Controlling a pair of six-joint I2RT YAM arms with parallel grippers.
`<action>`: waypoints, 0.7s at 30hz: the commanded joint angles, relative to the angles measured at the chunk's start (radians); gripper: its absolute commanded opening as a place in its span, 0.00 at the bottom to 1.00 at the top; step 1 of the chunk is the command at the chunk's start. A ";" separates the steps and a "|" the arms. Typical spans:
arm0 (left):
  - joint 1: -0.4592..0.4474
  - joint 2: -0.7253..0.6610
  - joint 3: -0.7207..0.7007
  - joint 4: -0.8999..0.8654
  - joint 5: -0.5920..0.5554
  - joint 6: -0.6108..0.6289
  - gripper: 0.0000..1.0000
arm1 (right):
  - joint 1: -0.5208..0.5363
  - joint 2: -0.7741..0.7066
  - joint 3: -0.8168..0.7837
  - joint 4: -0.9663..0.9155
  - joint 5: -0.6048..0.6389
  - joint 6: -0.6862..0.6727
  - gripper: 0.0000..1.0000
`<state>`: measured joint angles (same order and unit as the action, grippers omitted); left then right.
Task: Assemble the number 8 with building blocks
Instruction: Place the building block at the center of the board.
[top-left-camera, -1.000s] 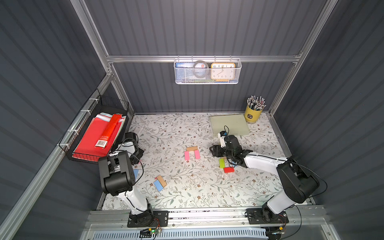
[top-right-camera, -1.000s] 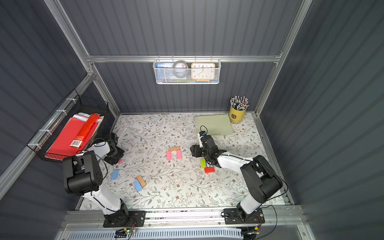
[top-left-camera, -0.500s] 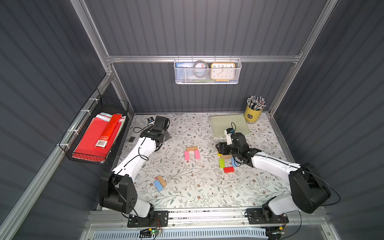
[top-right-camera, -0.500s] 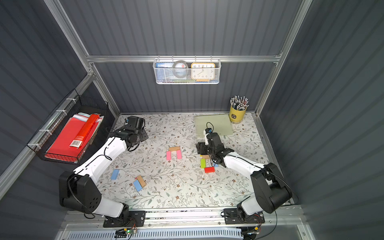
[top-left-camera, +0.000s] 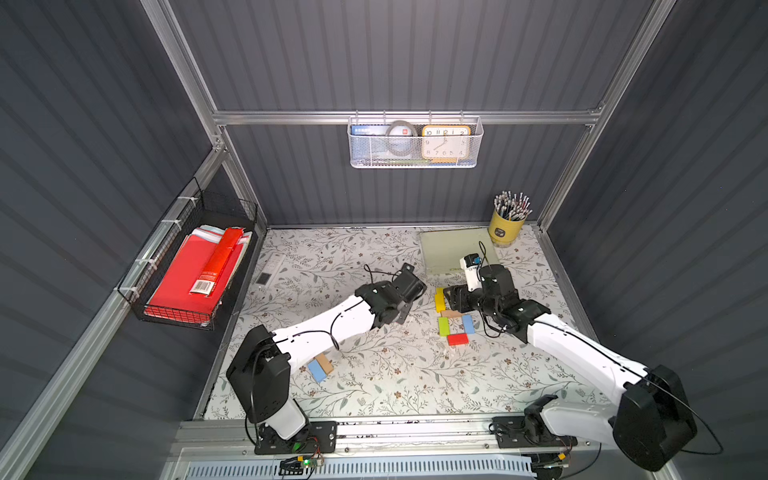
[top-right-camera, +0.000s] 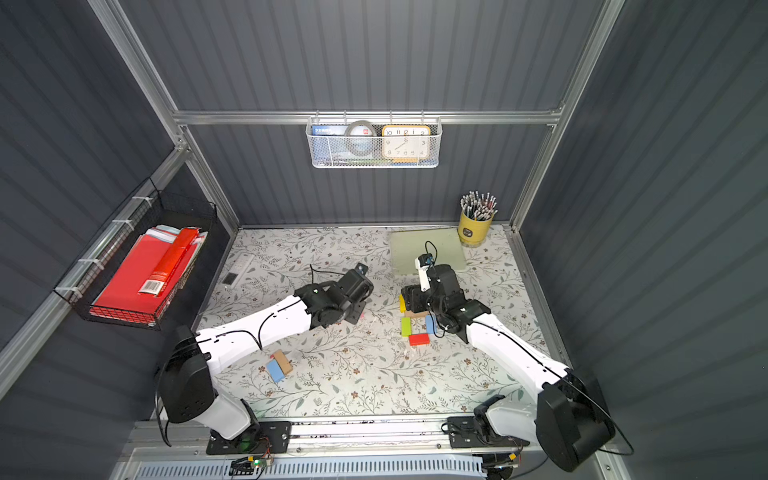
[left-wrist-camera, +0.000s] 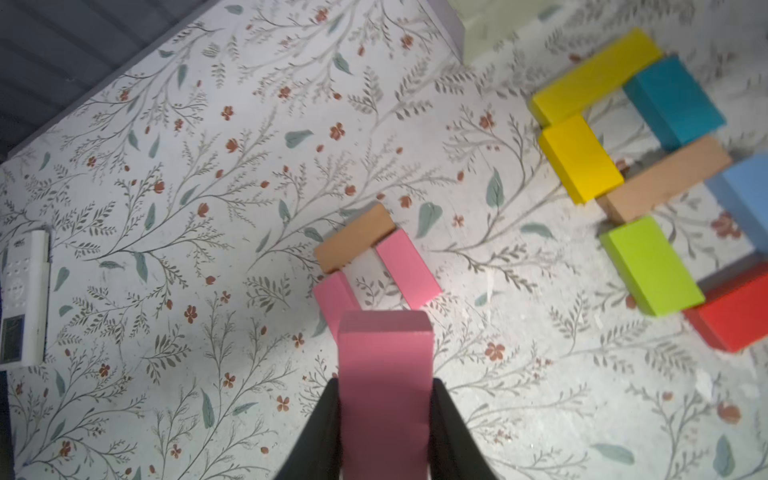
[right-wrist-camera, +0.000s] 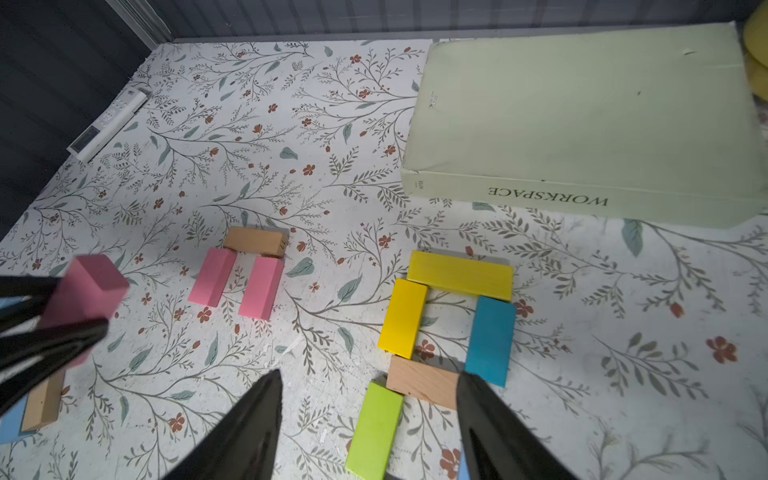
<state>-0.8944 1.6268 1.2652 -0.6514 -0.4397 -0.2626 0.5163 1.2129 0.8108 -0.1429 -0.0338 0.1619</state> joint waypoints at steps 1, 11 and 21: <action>-0.048 0.072 -0.030 -0.027 -0.015 0.046 0.23 | -0.010 -0.052 0.015 -0.061 0.033 -0.038 0.71; -0.098 0.239 -0.046 -0.024 -0.006 0.003 0.28 | -0.015 -0.080 0.009 -0.081 0.033 -0.041 0.72; -0.099 0.248 -0.066 0.005 0.037 0.021 0.42 | -0.015 -0.052 0.011 -0.098 0.023 -0.046 0.72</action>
<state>-0.9943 1.8706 1.2179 -0.6525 -0.4244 -0.2466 0.5056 1.1549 0.8108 -0.2138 -0.0036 0.1268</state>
